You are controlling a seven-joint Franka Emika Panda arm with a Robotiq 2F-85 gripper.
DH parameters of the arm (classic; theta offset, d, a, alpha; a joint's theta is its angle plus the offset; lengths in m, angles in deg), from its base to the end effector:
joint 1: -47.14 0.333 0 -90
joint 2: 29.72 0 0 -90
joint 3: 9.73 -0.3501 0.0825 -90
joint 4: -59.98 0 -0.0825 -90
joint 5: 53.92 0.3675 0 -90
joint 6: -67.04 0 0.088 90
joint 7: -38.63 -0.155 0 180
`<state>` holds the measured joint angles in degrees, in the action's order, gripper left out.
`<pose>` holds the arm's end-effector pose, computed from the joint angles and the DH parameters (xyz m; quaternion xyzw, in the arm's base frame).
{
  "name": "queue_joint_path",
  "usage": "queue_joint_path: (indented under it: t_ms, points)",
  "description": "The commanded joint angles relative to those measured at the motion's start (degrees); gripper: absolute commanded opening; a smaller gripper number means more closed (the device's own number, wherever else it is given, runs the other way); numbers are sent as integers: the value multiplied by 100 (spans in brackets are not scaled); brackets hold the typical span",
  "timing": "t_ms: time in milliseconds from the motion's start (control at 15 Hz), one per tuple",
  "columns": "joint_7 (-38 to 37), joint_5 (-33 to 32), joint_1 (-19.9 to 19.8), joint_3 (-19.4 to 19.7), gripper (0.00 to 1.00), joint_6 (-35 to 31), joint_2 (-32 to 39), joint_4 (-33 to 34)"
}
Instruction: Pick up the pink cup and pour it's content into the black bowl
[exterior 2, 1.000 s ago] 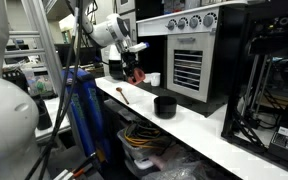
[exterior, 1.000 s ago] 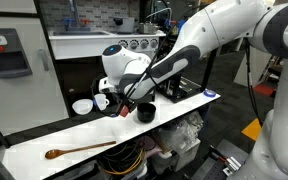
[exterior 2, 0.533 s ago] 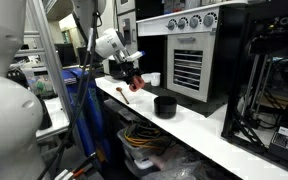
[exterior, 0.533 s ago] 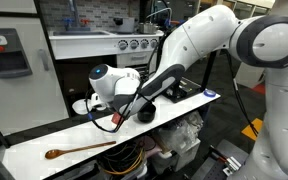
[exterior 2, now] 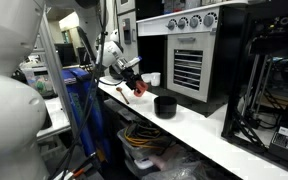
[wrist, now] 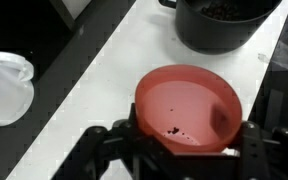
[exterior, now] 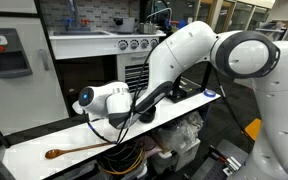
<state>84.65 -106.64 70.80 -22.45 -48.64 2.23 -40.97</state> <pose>0.5737 0.3074 0.2502 0.5269 0.7807 -0.1456 0.3028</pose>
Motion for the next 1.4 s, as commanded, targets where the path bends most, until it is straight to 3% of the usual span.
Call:
queue_joint_path:
  t_ms: [0, 400, 1333]
  points:
    - [-227, -515, 179, 15, 48, 399, 424, 448]
    - [-635, -1438, 405, 0, 48, 593, 908, 781]
    - [-644, -2443, 525, -4, 48, 846, 1451, 1177]
